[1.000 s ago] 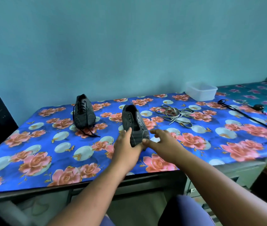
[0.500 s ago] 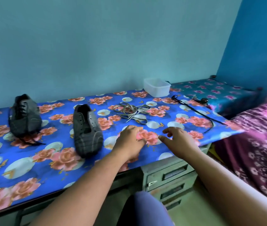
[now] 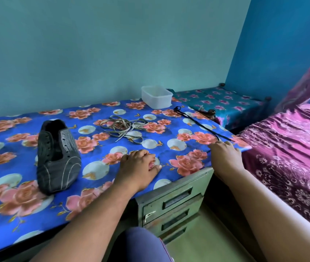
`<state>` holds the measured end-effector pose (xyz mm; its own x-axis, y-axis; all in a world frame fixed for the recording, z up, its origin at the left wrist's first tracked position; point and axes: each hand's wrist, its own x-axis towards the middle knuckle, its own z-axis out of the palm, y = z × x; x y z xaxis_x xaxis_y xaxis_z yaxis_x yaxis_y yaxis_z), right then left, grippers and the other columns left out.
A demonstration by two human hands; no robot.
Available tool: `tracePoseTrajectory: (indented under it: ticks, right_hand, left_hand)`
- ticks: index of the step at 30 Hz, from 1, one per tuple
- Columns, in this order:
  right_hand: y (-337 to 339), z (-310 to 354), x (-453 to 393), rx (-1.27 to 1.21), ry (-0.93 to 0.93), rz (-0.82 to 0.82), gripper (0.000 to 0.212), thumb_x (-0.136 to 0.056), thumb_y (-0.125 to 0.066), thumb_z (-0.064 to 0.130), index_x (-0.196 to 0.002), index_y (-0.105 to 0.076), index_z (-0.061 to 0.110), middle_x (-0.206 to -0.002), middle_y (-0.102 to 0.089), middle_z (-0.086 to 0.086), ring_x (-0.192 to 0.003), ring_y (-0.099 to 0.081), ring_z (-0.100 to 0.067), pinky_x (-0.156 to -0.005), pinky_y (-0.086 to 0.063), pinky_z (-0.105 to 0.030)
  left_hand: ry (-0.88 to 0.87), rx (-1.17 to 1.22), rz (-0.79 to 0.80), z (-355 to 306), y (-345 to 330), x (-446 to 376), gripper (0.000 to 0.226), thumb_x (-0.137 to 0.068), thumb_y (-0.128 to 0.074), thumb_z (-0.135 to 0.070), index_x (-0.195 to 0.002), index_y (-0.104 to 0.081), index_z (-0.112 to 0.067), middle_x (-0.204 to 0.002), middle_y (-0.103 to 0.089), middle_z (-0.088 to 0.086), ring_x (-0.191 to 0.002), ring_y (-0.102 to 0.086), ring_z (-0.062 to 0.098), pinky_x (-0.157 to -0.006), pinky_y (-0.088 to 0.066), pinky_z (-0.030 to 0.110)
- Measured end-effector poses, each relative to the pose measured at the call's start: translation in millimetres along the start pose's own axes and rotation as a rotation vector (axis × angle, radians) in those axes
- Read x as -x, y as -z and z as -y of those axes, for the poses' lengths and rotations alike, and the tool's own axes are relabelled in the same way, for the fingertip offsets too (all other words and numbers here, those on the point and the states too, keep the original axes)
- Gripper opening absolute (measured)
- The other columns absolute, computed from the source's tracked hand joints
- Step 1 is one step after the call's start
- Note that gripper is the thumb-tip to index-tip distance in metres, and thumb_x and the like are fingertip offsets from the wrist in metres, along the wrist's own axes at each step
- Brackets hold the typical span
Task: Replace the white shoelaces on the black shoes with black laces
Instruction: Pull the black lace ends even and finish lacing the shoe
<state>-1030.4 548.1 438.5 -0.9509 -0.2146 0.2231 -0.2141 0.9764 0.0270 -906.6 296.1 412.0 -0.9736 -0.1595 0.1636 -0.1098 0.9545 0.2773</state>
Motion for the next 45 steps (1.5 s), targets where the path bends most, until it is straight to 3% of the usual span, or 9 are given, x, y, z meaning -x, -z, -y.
tracePoseTrajectory:
  ticks: [4,12,18,25,30,34,38,42,45]
  right_hand:
    - [-2.8,2.0,-5.0,-0.096,0.023,0.001,0.022,-0.082,-0.056,0.003,-0.084,-0.066,0.023,-0.09,-0.067,-0.004,-0.09,-0.06,-0.032,-0.07,-0.042,-0.036]
    - [1.2,62.4,15.6,-0.298,0.241,0.023,0.012,-0.097,-0.06,0.027,-0.102,-0.068,0.033,-0.111,-0.066,0.006,-0.118,-0.05,-0.023,-0.093,-0.043,-0.043]
    - [33.6,143.4,56.9,-0.782,0.505,0.087,0.008,-0.099,-0.06,0.025,-0.094,-0.064,0.03,-0.079,-0.072,0.015,-0.087,-0.066,-0.013,-0.081,-0.052,-0.04]
    - [58.9,218.9,92.6,-0.981,0.712,0.189,0.009,-0.102,-0.06,0.026,-0.1,-0.067,0.031,-0.078,-0.071,0.013,-0.072,-0.062,-0.012,-0.062,-0.045,-0.028]
    - [61.5,268.1,109.3,-1.018,0.836,0.215,0.003,-0.1,-0.063,0.029,-0.101,-0.06,0.031,-0.079,-0.071,0.015,-0.076,-0.063,-0.017,-0.069,-0.045,-0.03]
    - [61.3,292.0,118.6,-1.052,0.902,0.225,0.009,-0.1,-0.063,0.023,-0.102,-0.055,0.027,-0.082,-0.068,0.013,-0.078,-0.062,-0.008,-0.073,-0.046,-0.024]
    - [58.6,304.8,124.0,-1.014,0.884,0.297,0.01,-0.101,-0.059,0.033,-0.11,-0.062,0.028,-0.079,-0.069,0.011,-0.076,-0.065,-0.006,-0.071,-0.049,-0.025]
    - [58.6,310.3,125.4,-0.885,0.927,0.22,0.01,-0.099,-0.064,0.03,-0.091,-0.069,0.025,-0.072,-0.064,0.011,-0.069,-0.056,-0.006,-0.06,-0.041,-0.024]
    - [55.5,309.2,122.6,-0.857,0.92,0.233,0.013,-0.097,-0.066,0.031,-0.086,-0.069,0.026,-0.075,-0.067,0.006,-0.071,-0.057,-0.012,-0.064,-0.044,-0.03]
  left_hand:
    - [0.002,0.002,0.016,1.0,0.0,0.1,0.056,-0.098,-0.044,-0.065,-0.144,-0.051,-0.034,-0.15,-0.046,-0.005,-0.139,-0.039,0.019,-0.115,-0.028,0.045]
    - [0.034,0.203,-0.058,3.6,13.2,5.1,0.043,-0.097,-0.059,-0.049,-0.136,-0.061,-0.03,-0.135,-0.063,-0.005,-0.125,-0.056,0.019,-0.104,-0.042,0.037]
    - [0.022,0.686,-0.14,28.3,51.1,42.9,0.025,-0.097,-0.067,-0.036,-0.119,-0.073,-0.026,-0.104,-0.076,-0.01,-0.098,-0.07,0.006,-0.089,-0.055,0.034]
    - [0.156,0.555,-0.326,100.6,107.3,115.1,0.007,-0.094,-0.072,-0.026,-0.09,-0.078,-0.026,-0.078,-0.075,-0.011,-0.072,-0.067,0.006,-0.069,-0.054,0.03]
    - [0.192,0.683,-0.283,131.2,120.6,154.1,0.009,-0.097,-0.07,-0.02,-0.101,-0.078,-0.022,-0.085,-0.078,-0.01,-0.078,-0.071,-0.002,-0.068,-0.048,0.01]
    - [0.226,0.663,-0.323,148.5,121.2,170.3,0.013,-0.097,-0.07,-0.018,-0.088,-0.073,-0.026,-0.077,-0.076,-0.018,-0.07,-0.069,-0.003,-0.067,-0.055,0.024]
    - [0.259,0.557,-0.369,163.0,120.2,179.0,0.01,-0.098,-0.068,-0.028,-0.088,-0.072,-0.029,-0.071,-0.073,-0.004,-0.055,-0.066,0.012,-0.061,-0.057,0.045]
    - [0.229,0.506,-0.347,171.0,121.1,184.9,0.011,-0.098,-0.065,-0.035,-0.089,-0.07,-0.03,-0.075,-0.073,-0.008,-0.061,-0.071,0.012,-0.066,-0.059,0.046]
    - [0.229,0.37,-0.352,178.7,122.7,190.1,0.014,-0.097,-0.067,-0.031,-0.084,-0.071,-0.031,-0.074,-0.067,-0.021,-0.062,-0.064,0.001,-0.06,-0.049,0.027]
